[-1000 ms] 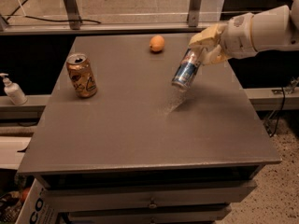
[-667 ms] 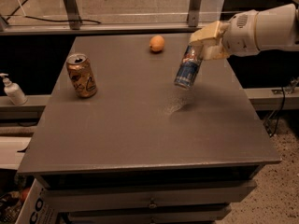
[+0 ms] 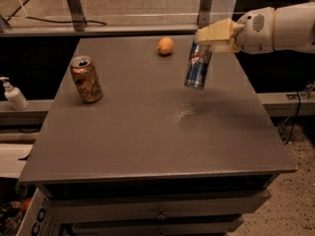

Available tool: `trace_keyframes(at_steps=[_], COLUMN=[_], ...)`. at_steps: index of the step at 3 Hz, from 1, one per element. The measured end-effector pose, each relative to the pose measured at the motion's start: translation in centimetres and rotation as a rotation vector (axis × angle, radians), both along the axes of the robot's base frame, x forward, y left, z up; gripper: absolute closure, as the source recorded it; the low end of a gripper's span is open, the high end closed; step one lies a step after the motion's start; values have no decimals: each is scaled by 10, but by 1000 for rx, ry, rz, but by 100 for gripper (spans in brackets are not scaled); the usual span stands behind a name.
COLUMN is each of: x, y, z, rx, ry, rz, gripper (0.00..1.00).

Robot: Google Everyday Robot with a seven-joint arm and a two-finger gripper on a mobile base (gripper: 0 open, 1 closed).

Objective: Place redbull can upright

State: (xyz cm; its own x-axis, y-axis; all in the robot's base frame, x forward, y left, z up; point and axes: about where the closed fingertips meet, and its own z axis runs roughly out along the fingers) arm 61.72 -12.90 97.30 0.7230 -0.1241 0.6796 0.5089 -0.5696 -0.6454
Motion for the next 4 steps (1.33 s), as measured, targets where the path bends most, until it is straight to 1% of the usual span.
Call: trace_keyframes(at_steps=[1, 2, 3, 4], x=[-5, -12, -12, -13], y=[1, 3, 3, 8], z=[2, -2, -2, -1], rx=[-25, -75, -75, -69], ry=[-98, -188, -188, -242], rz=[110, 215, 215, 257], gripper=[100, 100, 100, 100])
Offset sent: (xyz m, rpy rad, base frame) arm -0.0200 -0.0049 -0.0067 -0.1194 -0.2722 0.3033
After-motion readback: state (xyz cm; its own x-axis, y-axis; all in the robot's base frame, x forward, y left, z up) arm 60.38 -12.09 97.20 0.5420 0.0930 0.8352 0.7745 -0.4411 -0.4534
